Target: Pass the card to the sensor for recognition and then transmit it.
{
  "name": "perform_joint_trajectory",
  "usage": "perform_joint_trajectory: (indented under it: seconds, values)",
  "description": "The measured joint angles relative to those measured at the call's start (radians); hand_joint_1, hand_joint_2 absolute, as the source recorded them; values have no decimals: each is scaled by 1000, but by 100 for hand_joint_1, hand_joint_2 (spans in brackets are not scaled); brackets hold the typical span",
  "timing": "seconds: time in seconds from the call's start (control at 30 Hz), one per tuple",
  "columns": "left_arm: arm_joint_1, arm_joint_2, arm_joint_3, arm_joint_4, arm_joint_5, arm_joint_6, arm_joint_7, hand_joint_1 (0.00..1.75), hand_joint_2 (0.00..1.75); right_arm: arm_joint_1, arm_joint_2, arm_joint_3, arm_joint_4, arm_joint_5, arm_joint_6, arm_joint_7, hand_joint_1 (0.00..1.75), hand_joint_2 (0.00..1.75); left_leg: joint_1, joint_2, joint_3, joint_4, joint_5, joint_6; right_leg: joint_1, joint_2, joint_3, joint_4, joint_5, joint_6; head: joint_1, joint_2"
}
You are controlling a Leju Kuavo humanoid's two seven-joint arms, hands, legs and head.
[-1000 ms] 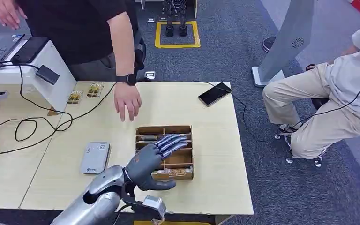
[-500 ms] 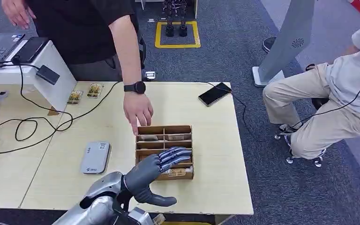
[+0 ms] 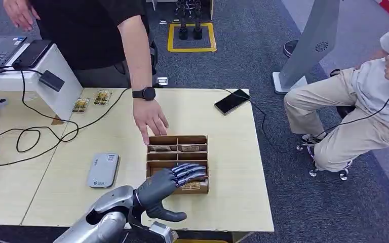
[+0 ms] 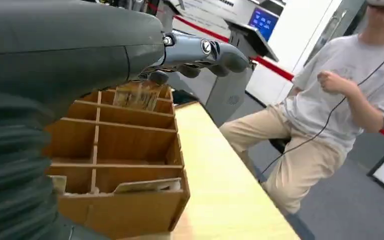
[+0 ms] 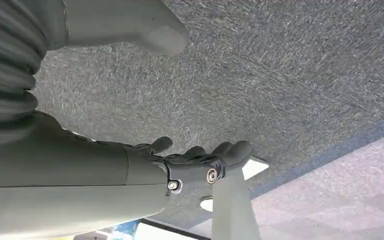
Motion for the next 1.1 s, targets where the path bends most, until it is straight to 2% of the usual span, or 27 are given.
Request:
perform_joint_trajectory:
  seconds: [0.5, 0.63, 0.7, 0.83, 1.0, 1.1]
  values:
    - [-2, -44, -12, 111, 10, 11, 23, 0, 175, 0, 0, 0, 0, 8, 0, -3, 0, 175, 0, 0, 0, 0, 0, 0, 0, 0, 0, 0, 0, 0, 0, 0]
    - [-2, -58, -13, 135, 17, 40, 26, 0, 175, 0, 0, 0, 0, 11, 0, -3, 0, 175, 0, 0, 0, 0, 0, 0, 0, 0, 0, 0, 0, 0, 0, 0]
    - [0, -70, -13, 147, 16, 83, 30, 0, 175, 0, 0, 0, 0, 11, 0, -3, 0, 175, 0, 0, 0, 0, 0, 0, 0, 0, 0, 0, 0, 0, 0, 0]
    - [20, -103, -13, 160, 5, 237, 35, 0, 175, 0, 0, 0, 0, 13, 0, -2, 0, 175, 0, 0, 0, 0, 0, 0, 0, 0, 0, 0, 0, 0, 0, 0]
    - [42, -135, -13, 166, -70, 388, 61, 0, 175, 0, 0, 0, 0, 12, 0, 4, 0, 175, 0, 0, 0, 0, 0, 0, 0, 0, 0, 0, 0, 0, 0, 0]
    - [52, -152, -13, 171, -106, 443, 68, 0, 175, 1, 0, 0, 0, 12, 0, 7, 0, 175, 0, 0, 0, 0, 0, 0, 0, 0, 0, 0, 0, 0, 0, 0]
